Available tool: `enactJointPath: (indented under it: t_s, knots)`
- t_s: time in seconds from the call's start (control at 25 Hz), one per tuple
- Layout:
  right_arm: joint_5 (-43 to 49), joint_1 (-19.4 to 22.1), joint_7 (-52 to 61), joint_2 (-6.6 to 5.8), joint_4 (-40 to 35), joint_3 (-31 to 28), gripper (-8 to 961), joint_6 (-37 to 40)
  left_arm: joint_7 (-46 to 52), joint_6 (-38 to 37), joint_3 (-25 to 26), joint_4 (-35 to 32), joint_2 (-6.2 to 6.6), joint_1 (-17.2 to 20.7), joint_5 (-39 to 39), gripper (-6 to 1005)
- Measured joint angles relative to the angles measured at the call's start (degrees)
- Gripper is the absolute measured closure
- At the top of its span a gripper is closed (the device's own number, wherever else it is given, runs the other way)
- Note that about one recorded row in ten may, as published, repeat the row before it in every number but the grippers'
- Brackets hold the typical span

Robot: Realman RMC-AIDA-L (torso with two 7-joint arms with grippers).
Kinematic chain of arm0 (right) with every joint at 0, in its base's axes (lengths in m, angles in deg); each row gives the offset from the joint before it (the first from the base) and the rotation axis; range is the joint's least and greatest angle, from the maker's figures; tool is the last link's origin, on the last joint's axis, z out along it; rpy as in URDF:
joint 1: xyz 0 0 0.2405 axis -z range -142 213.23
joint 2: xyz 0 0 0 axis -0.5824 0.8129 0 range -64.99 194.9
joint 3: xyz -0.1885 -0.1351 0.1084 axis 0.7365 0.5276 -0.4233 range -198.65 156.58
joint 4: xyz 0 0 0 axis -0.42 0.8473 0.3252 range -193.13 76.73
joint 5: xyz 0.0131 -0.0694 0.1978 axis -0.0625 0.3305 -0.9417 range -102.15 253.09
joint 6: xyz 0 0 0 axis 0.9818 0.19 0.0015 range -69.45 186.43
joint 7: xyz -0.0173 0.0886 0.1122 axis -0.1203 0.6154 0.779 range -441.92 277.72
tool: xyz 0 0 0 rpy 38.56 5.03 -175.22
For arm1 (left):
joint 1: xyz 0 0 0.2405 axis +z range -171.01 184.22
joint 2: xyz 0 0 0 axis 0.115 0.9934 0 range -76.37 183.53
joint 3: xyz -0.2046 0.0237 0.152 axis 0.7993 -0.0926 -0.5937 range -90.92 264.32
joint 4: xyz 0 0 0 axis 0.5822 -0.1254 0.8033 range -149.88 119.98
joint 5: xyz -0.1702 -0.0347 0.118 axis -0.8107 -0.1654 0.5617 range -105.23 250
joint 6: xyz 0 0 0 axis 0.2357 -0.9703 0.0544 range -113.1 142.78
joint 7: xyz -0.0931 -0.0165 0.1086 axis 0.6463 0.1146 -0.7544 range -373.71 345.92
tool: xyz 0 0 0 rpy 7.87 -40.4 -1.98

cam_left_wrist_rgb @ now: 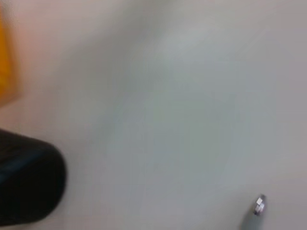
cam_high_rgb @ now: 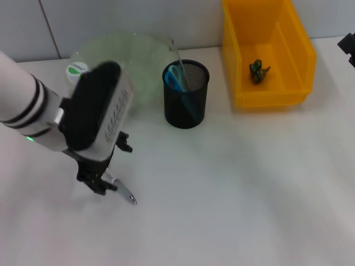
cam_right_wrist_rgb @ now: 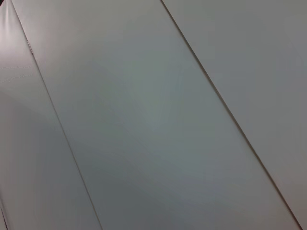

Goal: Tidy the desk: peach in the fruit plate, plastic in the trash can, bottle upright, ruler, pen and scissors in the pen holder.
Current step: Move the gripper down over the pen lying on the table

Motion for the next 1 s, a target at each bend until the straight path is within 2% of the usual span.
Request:
enactJointPath:
  t_s: [0.24,0.4,0.68,1.0]
  knots:
    - [-0.18,-0.74,1.09,0.0,-1.36,-0.11,424,-1.02,-2.69,0.5,-3.75,0.35,-0.07,-0.51,1.23,207]
    - [-0.19,-1.44,1.1,0.1,-1.39,-0.06,424,-1.37,-3.41,0.78,-8.55,4.37,-0.03,-3.61,2.15,225]
    - [-0.19,-2.15,0.83,0.19,-1.19,0.12,424,-1.95,-4.83,2.01,-10.63,9.47,0.19,-7.29,2.32,246]
    - [-0.19,-2.23,0.66,0.19,-1.23,0.23,425,-2.04,-4.91,2.16,-13.07,10.39,0.03,-8.66,2.7,246]
